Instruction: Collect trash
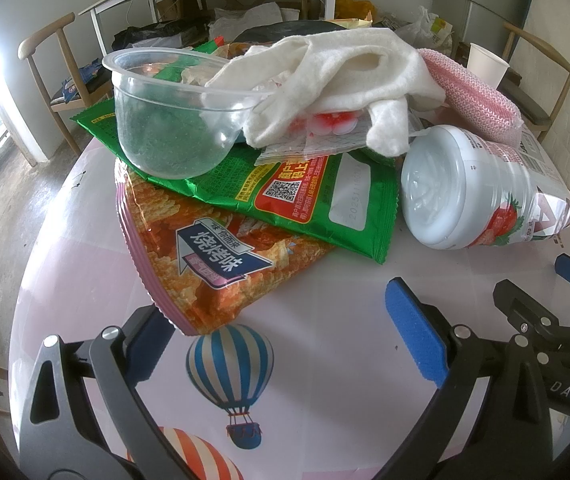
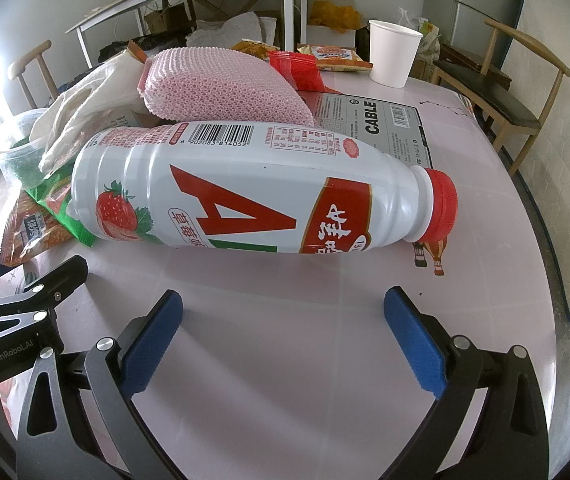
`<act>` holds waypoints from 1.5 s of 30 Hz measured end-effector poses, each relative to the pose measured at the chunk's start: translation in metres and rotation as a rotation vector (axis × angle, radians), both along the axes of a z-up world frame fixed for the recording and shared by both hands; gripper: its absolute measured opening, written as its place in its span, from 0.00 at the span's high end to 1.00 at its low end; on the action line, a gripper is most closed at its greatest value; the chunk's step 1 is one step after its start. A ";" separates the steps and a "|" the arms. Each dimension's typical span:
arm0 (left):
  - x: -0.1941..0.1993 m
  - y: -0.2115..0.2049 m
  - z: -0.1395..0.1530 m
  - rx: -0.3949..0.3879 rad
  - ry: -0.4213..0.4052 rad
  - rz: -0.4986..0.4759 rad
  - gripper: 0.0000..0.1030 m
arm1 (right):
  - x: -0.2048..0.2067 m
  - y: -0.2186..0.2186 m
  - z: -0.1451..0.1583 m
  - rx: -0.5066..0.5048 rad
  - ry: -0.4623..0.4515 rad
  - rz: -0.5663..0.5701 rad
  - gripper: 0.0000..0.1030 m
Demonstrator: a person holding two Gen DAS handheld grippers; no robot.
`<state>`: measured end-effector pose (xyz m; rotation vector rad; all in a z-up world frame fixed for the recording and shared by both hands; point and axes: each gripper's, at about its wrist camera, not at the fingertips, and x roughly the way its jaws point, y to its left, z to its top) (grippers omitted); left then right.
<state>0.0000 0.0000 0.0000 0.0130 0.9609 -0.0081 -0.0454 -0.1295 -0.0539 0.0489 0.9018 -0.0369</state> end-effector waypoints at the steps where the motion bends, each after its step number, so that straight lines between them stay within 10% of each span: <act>1: 0.000 0.000 0.000 0.000 0.000 0.000 0.07 | 0.000 0.000 0.000 0.000 0.000 0.000 0.06; 39: -0.005 0.005 -0.001 -0.008 0.025 -0.011 0.07 | -0.010 0.001 0.000 -0.001 0.017 0.043 0.06; 45: -0.050 0.021 0.012 -0.107 -0.010 -0.173 0.07 | -0.038 0.006 0.004 0.063 0.073 0.146 0.06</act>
